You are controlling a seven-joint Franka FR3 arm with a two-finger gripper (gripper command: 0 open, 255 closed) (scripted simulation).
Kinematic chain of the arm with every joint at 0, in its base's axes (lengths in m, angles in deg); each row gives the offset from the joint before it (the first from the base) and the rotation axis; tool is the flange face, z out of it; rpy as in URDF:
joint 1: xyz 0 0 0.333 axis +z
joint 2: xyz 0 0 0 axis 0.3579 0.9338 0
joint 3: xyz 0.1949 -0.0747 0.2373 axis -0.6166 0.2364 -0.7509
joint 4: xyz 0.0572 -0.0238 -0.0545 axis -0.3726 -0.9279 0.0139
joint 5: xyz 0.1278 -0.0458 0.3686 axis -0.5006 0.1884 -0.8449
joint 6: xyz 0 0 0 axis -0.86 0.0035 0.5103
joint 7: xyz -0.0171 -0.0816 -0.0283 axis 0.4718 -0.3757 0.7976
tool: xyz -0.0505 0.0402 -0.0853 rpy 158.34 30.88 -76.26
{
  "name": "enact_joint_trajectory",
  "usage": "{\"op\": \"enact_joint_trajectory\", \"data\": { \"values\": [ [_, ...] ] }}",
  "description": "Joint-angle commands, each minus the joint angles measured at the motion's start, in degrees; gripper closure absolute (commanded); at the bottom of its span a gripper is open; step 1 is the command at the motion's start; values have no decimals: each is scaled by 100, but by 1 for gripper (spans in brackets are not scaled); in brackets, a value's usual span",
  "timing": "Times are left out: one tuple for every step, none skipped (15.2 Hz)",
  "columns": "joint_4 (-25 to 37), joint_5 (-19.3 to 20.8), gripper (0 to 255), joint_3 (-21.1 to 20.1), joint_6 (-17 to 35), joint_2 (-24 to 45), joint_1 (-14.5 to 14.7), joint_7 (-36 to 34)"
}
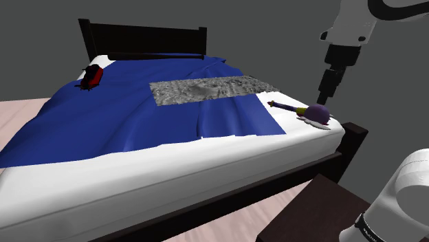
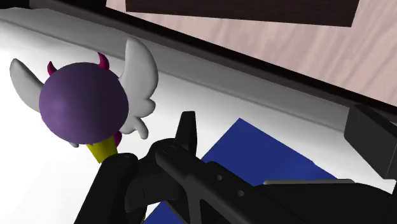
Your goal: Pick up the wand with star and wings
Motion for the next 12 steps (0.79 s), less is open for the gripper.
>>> {"op": "enact_joint_trajectory", "data": {
  "values": [
    [0,0,0,0,0,0,0,0],
    [-66,93,0,105,161,53,-15,155],
    [-124,184,0,210,325,115,-29,307],
    [-174,271,0,316,490,186,-42,457],
    [-215,355,0,423,658,267,-55,605],
    [-248,435,0,529,827,356,-70,753],
    [-272,510,0,635,998,454,-82,900],
    [-288,582,0,742,1170,561,-92,1045],
    [-294,647,0,848,1342,676,-103,1189],
    [-291,707,0,954,1514,800,-111,1333],
    [-280,761,0,1060,1686,931,-116,1477],
    [-260,808,0,1166,1857,1070,-120,1620]
  ]
}}
